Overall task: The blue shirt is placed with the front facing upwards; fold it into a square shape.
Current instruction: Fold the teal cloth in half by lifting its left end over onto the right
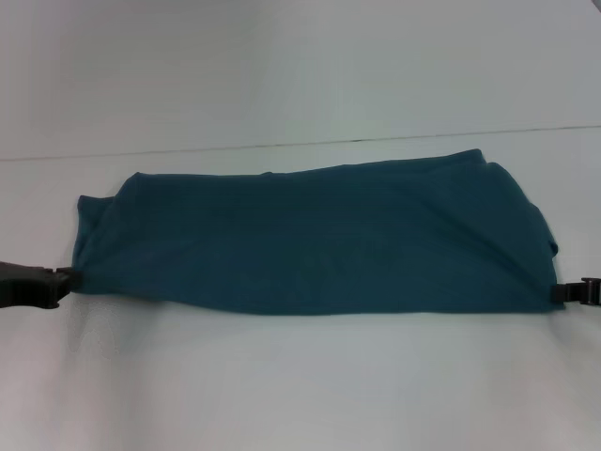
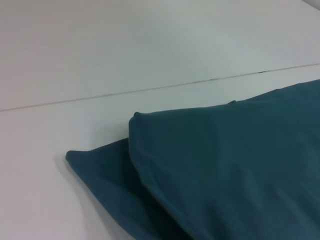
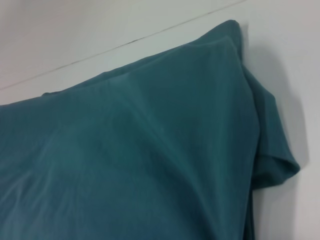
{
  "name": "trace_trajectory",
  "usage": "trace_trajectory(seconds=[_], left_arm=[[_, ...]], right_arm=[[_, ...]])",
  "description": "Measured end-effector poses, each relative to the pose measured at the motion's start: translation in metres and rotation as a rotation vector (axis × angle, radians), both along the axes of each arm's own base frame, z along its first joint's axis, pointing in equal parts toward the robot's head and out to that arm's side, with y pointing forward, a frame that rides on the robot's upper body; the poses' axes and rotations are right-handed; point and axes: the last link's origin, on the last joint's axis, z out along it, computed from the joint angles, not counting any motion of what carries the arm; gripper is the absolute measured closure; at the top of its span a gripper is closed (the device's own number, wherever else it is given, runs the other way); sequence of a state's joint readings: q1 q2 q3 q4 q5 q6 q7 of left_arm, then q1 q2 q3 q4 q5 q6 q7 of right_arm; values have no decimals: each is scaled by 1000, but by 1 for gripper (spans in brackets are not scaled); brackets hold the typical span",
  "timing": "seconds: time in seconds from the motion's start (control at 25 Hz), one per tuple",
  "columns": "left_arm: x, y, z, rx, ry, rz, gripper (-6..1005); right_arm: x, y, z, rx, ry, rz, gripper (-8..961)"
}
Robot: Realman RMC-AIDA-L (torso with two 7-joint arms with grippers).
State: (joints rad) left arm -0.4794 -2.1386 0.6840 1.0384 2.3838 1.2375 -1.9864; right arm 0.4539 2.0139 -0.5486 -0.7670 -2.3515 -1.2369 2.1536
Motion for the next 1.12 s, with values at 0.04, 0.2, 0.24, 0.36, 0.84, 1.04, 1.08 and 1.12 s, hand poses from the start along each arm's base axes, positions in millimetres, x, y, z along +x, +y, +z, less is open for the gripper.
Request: trace_trajectory(seconds=[0.04,0.2,0.24,0.36,0.84,1.04,1.08,1.12], left_arm=[[0,-1,0,0,0,0,985],[0,-1,0,2,1,1,984],[-1,-1,1,4,0,2,984],[0,1,1,12,-10,17,984],[0,1,7,25,-30,79,828],[-1,2,6,37,-71,137,618],[-1,2,5,37,-85,154,571],[-1,2,6,39,-105,181,524]], right_arm=[[0,0,0,0,0,-1,950],[2,-1,2,4,0,-5,949],[2,-1,3,7,1,-5,949],[0,2,5,13,2,1,931],[-21,17,30,83,2,113,763],[-33,25,35,107,17,168,643],[-34,26,35,107,18,172,602],[-35,27,35,107,18,174,560]])
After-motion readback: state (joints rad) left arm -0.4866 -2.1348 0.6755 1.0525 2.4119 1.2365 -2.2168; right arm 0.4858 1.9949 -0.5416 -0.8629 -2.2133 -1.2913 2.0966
